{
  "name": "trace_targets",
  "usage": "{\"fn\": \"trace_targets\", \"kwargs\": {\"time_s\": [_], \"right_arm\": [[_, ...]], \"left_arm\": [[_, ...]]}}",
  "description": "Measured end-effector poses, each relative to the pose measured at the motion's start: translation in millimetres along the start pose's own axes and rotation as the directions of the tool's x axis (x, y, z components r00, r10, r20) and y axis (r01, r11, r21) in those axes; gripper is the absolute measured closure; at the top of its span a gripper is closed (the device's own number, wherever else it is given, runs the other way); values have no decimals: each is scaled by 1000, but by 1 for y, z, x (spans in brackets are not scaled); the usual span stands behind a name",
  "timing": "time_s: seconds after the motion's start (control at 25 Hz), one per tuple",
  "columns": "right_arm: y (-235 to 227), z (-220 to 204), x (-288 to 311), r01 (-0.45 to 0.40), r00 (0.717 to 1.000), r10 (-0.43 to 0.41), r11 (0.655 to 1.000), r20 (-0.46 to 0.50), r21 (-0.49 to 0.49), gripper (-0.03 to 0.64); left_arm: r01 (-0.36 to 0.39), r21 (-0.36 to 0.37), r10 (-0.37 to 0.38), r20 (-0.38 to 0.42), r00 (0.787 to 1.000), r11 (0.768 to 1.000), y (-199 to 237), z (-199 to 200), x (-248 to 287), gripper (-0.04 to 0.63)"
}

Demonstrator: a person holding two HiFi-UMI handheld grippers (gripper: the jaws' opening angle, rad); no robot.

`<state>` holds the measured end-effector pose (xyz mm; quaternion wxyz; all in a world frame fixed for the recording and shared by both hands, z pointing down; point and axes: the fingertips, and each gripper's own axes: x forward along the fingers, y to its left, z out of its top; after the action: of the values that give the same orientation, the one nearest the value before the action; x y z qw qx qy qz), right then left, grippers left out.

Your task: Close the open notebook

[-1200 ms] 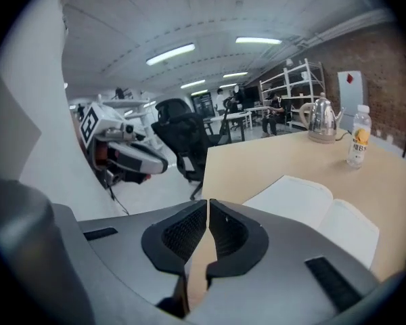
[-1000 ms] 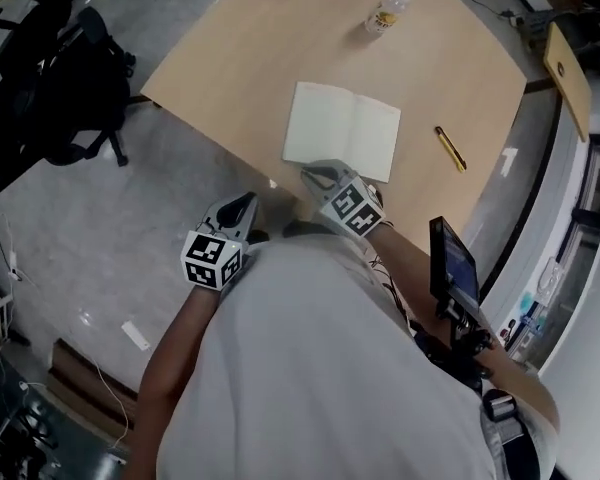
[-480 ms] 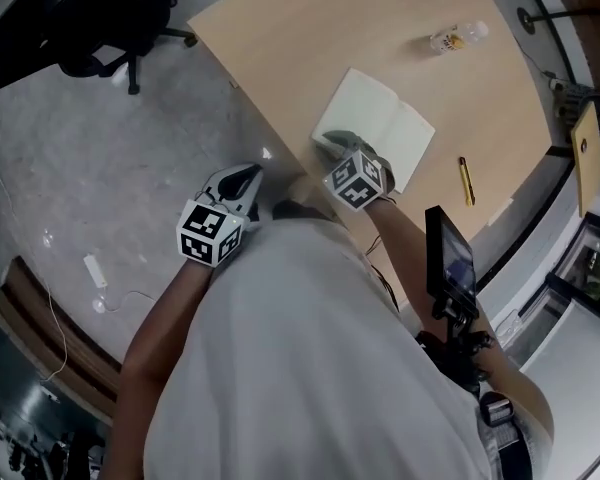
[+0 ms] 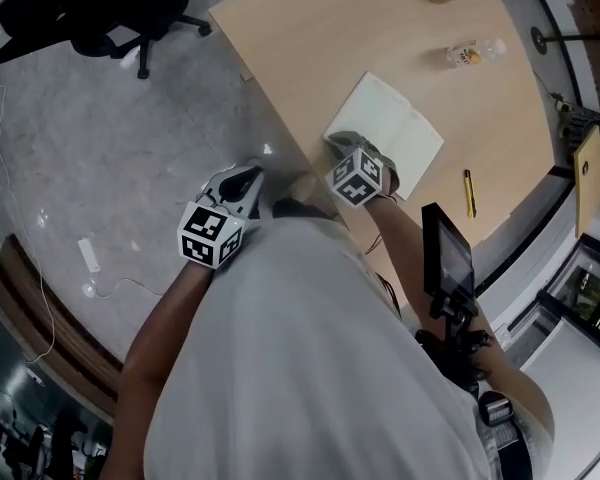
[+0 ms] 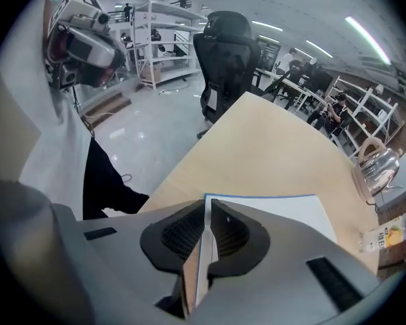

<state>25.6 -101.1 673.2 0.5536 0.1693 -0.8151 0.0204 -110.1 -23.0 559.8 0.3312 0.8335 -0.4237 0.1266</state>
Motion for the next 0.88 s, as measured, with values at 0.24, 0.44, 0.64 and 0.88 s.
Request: {"fn": "trace_targets", "kwargs": {"time_s": [0.24, 0.44, 0.64, 0.88], "right_arm": [[-4, 8, -15, 26, 997, -34, 994, 66, 106, 600], [-17, 7, -50, 143, 974, -180, 960, 139, 239, 601], [-33, -24, -97, 239, 925, -342, 862, 166, 447, 603], [-45, -87, -145, 326, 843, -527, 658, 106, 679, 601]], "left_arm": [[33, 24, -33, -2, 999, 999, -1, 8, 5, 578], [106, 69, -104, -31, 994, 992, -7, 13, 19, 578], [201, 122, -193, -73, 979, 972, -28, 20, 42, 578], [316, 189, -293, -137, 946, 930, -59, 28, 68, 578]]}}
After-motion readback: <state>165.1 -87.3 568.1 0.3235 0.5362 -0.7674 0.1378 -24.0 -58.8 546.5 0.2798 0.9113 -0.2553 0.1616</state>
